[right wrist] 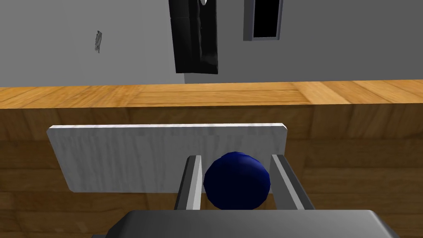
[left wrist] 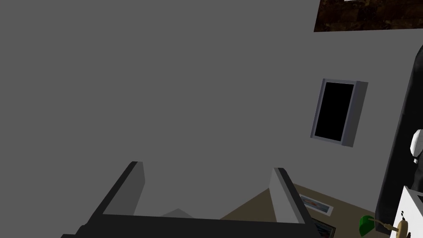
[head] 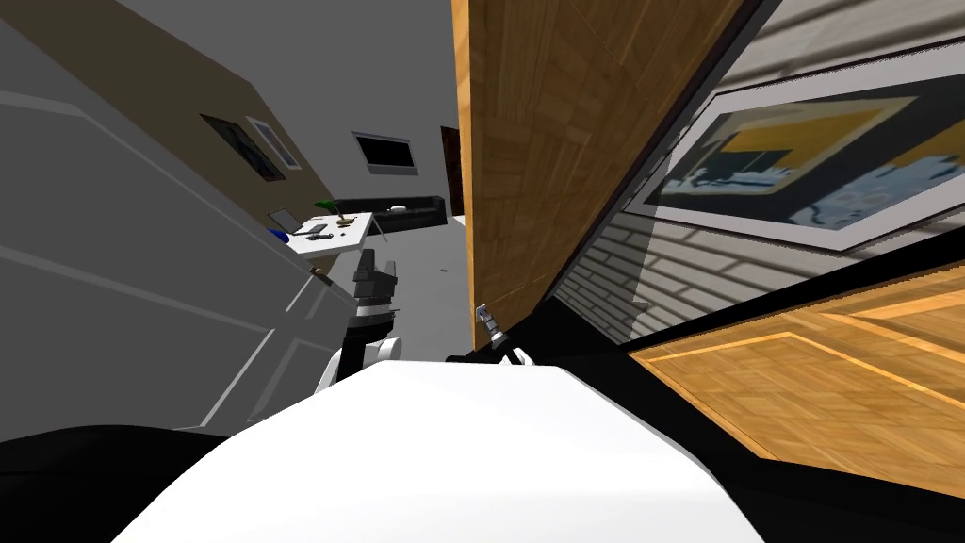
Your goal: Push the door open
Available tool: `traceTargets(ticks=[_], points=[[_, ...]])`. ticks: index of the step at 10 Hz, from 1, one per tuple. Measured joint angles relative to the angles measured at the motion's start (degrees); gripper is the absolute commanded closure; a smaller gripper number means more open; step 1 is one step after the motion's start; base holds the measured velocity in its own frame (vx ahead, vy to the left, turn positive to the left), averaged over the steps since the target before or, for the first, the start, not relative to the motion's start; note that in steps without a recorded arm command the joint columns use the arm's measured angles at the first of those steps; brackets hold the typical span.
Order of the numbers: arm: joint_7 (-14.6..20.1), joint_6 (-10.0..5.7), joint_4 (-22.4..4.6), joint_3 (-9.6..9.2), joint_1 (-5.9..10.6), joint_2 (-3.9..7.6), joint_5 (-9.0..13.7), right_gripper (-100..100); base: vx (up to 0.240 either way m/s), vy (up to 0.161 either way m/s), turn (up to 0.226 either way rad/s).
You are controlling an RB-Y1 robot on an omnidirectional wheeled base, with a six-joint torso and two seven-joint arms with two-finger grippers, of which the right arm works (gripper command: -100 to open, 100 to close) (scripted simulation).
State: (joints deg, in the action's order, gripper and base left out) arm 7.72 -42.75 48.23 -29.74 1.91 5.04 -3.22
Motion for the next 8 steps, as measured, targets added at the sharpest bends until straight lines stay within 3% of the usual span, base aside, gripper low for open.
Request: traceTargets(ticks=[3,8], points=[[0.01,0.08,-0.07,-0.03,-0.08,0.02,-0.01,100,-0.002,-0.002,-0.001],[-0.74,-0.09,-0.90,1.35,-0.55,-0.13,0.34,100,0.116,0.097,-0.022]])
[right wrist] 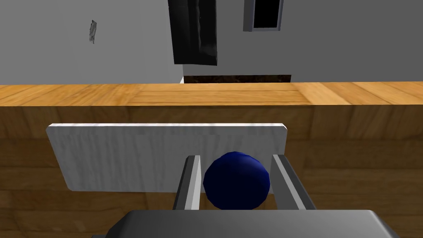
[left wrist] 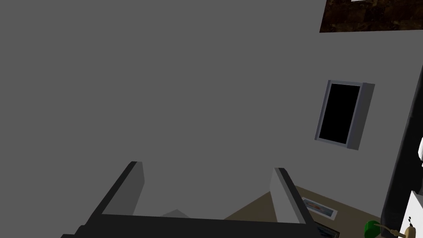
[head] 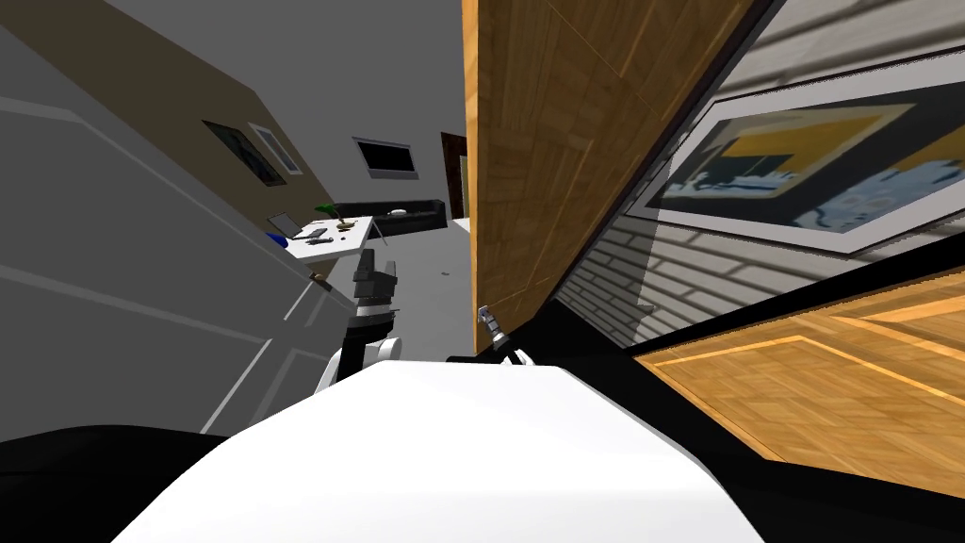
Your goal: Push the door open
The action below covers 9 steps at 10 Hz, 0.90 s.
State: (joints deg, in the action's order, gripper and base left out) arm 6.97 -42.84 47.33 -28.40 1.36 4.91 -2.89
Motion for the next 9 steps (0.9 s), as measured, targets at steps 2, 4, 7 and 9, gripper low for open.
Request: traceTargets(ticks=[2,4,7,9], points=[[-0.47,-0.07,-0.59,1.04,0.60,-0.34,0.29,100,0.148,0.162,-0.055],[-0.99,0.42,-0.23,2.29,0.48,-0.34,0.63,100,0.163,0.134,-0.030],[-1.36,-0.04,-1.00,4.12,1.13,-0.24,1.19,100,0.103,0.091,-0.031],[-1.72,-0.39,-1.83,5.34,1.54,-0.41,1.56,100,0.082,0.093,-0.038]])
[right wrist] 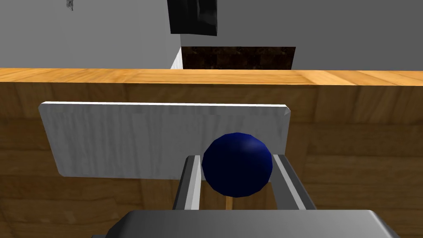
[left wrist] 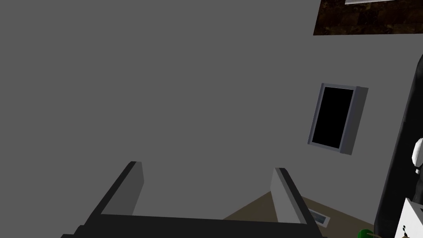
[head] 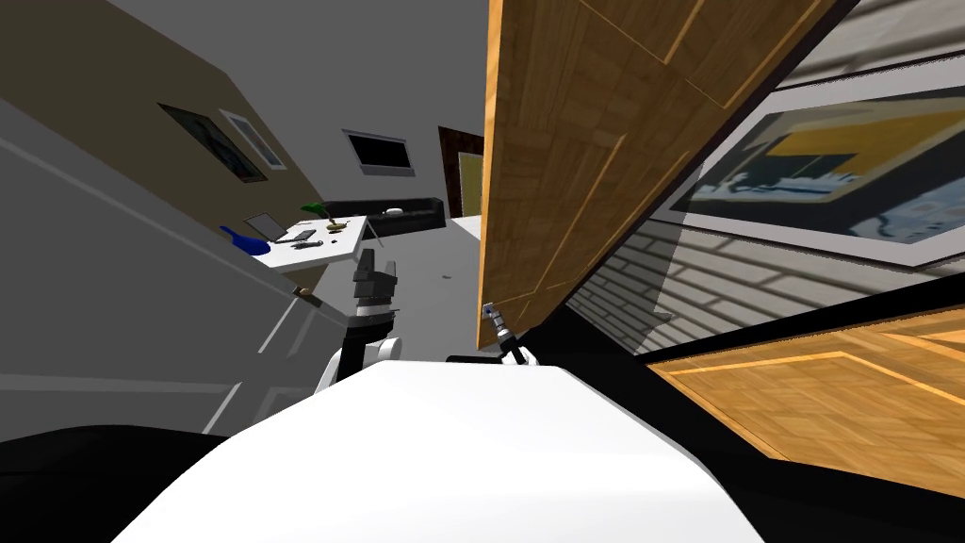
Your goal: Push the door open
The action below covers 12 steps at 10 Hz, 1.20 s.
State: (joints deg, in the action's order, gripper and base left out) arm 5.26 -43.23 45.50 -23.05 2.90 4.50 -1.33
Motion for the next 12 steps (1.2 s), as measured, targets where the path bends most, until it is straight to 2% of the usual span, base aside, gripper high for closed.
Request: traceTargets(ticks=[1,6,7,12], points=[[-0.19,0.63,0.72,0.50,-0.41,0.12,0.12,100,0.080,0.098,-0.038],[-1.71,0.85,0.02,4.27,-0.11,-0.31,1.20,100,0.116,0.111,-0.063],[-2.07,0.23,-1.06,5.25,0.52,-0.53,1.51,-100,-0.080,0.055,-0.058],[-1.69,0.16,-0.40,4.56,0.08,-0.44,1.45,-100,-0.205,-0.045,-0.018]])
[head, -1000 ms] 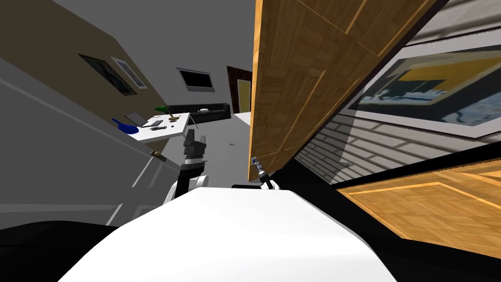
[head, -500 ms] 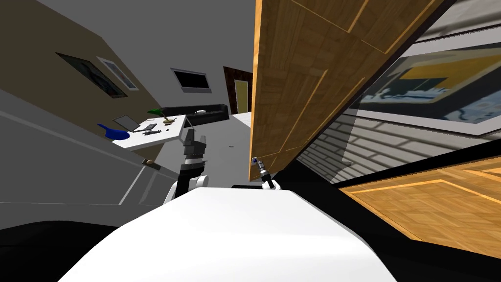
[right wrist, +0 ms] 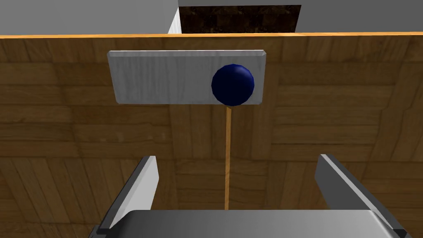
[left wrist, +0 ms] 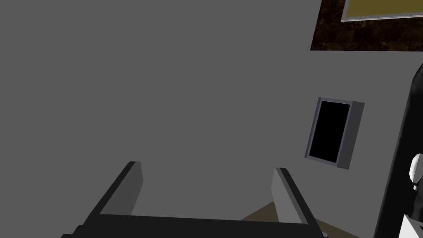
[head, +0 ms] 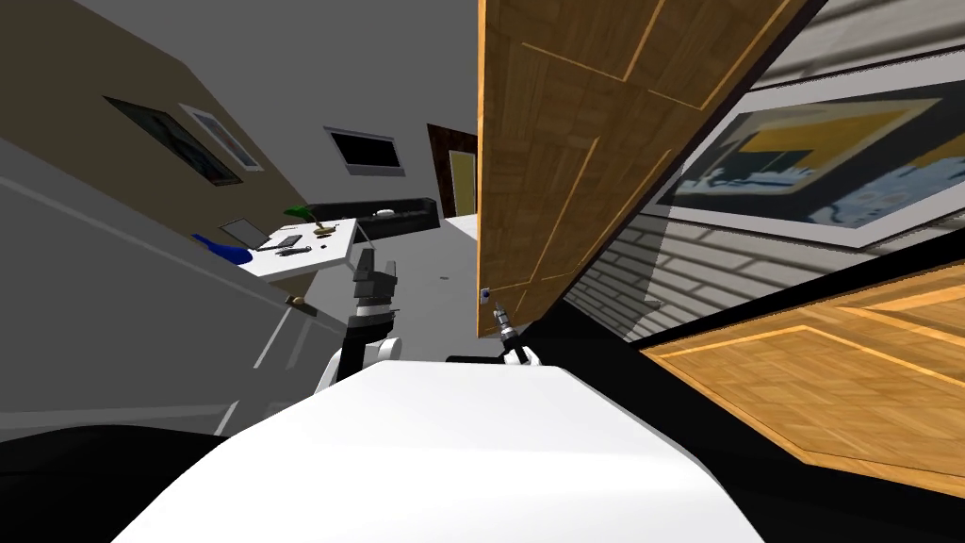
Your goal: Push the door open
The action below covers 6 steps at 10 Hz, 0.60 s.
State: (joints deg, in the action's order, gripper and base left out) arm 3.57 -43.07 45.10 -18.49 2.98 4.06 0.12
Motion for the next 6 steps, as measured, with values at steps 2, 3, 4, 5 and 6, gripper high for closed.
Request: traceTargets(ticks=[2,3,4,5,6], points=[[0.24,0.06,0.74,-0.42,-0.55,-0.22,-0.06,-100,-0.215,-0.039,-0.025],[0.31,0.15,1.01,-0.58,-0.65,-0.47,-0.08,-100,-0.104,-0.027,-0.001],[0.33,0.17,1.03,-0.60,-0.68,-0.49,-0.08,-100,0.090,0.062,0.038],[0.24,-0.03,0.70,-0.46,-0.61,-0.37,-0.04,-100,0.169,0.072,0.016],[0.15,-0.24,0.46,-0.34,-0.53,-0.30,-0.01,-100,0.183,0.051,0.017]])
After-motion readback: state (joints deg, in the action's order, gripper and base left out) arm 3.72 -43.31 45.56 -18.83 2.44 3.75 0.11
